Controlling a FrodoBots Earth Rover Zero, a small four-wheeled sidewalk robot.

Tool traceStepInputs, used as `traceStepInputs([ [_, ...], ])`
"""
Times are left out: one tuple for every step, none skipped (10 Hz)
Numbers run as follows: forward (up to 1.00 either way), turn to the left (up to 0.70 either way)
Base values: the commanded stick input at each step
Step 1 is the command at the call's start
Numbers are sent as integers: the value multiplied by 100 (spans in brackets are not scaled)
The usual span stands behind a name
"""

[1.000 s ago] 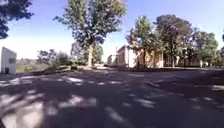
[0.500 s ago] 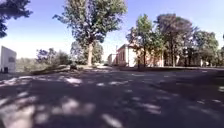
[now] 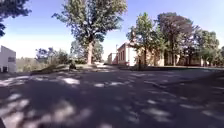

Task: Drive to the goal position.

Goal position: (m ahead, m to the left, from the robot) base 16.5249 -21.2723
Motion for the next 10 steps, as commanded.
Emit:
traceStepInputs([
  [45, -27],
  [45, -27],
  [45, -27],
  [45, -27],
  [45, -27],
  [45, -27],
  [45, -27],
  [45, -27],
  [45, -27],
  [45, -27],
])
